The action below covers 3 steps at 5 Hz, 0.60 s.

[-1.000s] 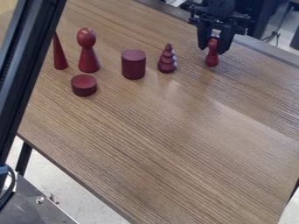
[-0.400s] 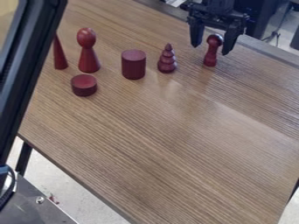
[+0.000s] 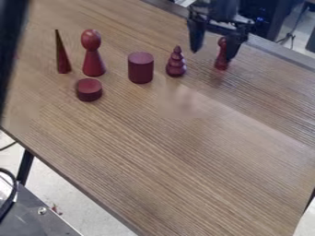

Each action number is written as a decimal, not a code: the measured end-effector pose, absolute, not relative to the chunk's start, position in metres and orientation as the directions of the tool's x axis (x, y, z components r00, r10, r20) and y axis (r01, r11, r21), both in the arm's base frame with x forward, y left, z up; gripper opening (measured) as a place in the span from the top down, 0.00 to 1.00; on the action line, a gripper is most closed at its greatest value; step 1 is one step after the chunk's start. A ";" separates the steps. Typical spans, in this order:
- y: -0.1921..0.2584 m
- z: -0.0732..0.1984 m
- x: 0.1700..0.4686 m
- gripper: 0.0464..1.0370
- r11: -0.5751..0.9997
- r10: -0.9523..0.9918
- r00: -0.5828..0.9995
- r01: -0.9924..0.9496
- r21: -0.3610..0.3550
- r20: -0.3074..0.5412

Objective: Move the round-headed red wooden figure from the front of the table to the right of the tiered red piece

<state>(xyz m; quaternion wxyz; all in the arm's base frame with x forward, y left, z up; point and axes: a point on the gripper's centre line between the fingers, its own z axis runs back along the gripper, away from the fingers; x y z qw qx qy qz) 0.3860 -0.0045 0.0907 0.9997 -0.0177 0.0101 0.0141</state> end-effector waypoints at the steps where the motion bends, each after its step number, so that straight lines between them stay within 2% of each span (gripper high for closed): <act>1: -0.020 0.100 0.351 0.04 1.000 -0.004 1.000 0.004 0.019 -0.028; 2: -0.022 0.099 0.329 0.04 1.000 0.006 0.999 -0.006 0.004 -0.040; 3: -0.024 0.096 0.321 0.04 1.000 0.011 0.998 -0.012 -0.010 -0.061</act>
